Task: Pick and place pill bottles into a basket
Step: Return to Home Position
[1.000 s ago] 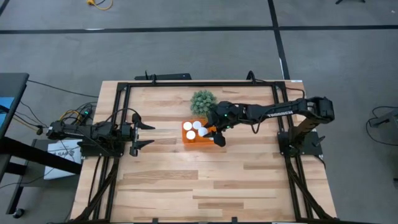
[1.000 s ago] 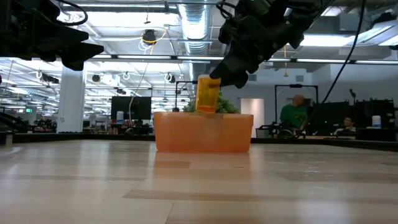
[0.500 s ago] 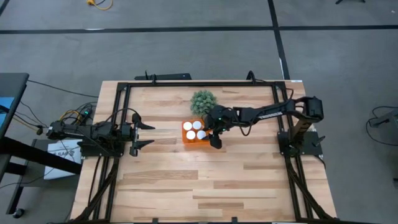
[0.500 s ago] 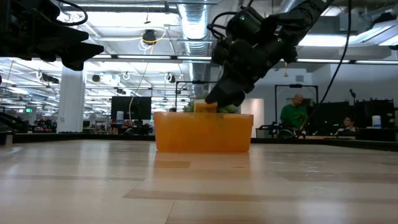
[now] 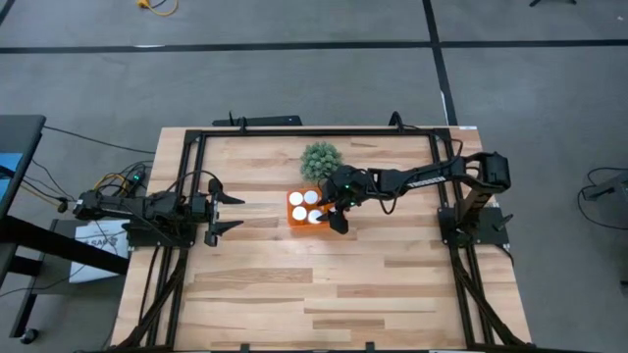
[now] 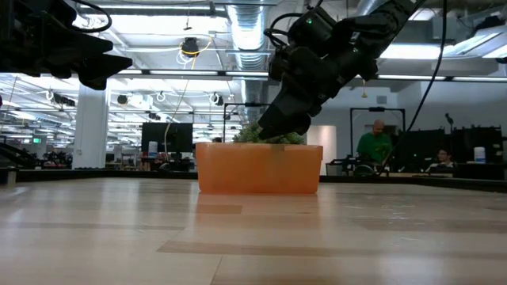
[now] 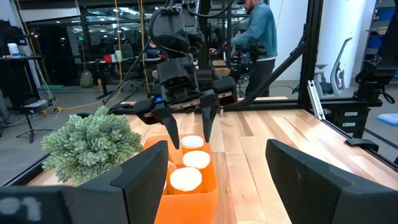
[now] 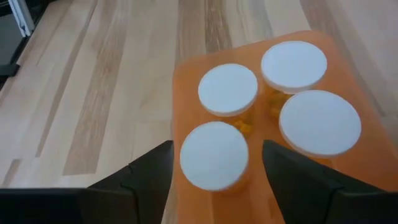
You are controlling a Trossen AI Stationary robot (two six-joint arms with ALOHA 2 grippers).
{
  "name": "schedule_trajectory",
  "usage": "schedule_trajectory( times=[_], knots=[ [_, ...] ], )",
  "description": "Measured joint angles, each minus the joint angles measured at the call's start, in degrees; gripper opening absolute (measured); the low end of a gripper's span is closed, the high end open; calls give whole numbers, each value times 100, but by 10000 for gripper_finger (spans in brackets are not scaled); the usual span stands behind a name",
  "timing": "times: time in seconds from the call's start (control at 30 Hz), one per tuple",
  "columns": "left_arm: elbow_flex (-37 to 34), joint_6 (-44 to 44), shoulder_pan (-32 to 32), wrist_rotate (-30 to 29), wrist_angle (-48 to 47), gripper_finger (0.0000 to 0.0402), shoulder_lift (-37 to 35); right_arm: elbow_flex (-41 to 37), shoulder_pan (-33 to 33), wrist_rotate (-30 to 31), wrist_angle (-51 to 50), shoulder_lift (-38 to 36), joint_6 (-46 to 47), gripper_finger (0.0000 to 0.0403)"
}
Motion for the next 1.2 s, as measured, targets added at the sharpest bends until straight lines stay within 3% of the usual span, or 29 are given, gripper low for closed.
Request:
schedule_trajectory(
  times=[0.3,0.5,0.97,1.2],
  knots=[
    [2,0,0,2,0,261,-1,0,2,-9,-21,-10,-89,244],
    [0,0,1,1,0,261,0,-2,75,-13,-462,-435,-441,244],
    [2,0,0,0,0,261,1,-46,917,-3,-1692,-2801,-1196,244],
    [2,0,0,2,0,261,0,-980,1200,1,-1240,-4080,-1128,244]
  ],
)
